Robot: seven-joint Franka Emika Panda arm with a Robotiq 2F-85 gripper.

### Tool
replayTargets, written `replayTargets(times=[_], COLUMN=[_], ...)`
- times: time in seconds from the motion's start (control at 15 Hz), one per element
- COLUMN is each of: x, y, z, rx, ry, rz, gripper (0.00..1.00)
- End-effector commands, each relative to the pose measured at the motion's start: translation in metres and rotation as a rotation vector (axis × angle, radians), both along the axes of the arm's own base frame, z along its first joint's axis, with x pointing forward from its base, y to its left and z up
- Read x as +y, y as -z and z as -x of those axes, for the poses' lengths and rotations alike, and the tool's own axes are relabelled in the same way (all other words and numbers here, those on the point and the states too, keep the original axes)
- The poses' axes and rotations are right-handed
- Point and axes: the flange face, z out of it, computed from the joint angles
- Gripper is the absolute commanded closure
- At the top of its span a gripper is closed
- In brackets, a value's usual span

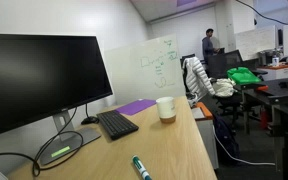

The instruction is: Put the marker in the cup

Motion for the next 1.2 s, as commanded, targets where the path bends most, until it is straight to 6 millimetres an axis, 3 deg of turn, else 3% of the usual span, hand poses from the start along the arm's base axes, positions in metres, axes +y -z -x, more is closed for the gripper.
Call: replayTargets(times=[0.0,0.8,1.0,1.13], x=[0.000,0.000,0.003,0.006], y=[0.000,0.000,0.005,0.010], z=[0.000,0.000,-0.032,-0.064], rx=[0.000,0.000,0.014,-0.003], ry=[0.000,0.000,-0.022,0.129], rz=[0.000,0.000,-0.034,-0.050], gripper=[0.00,0.00,0.00,0.00])
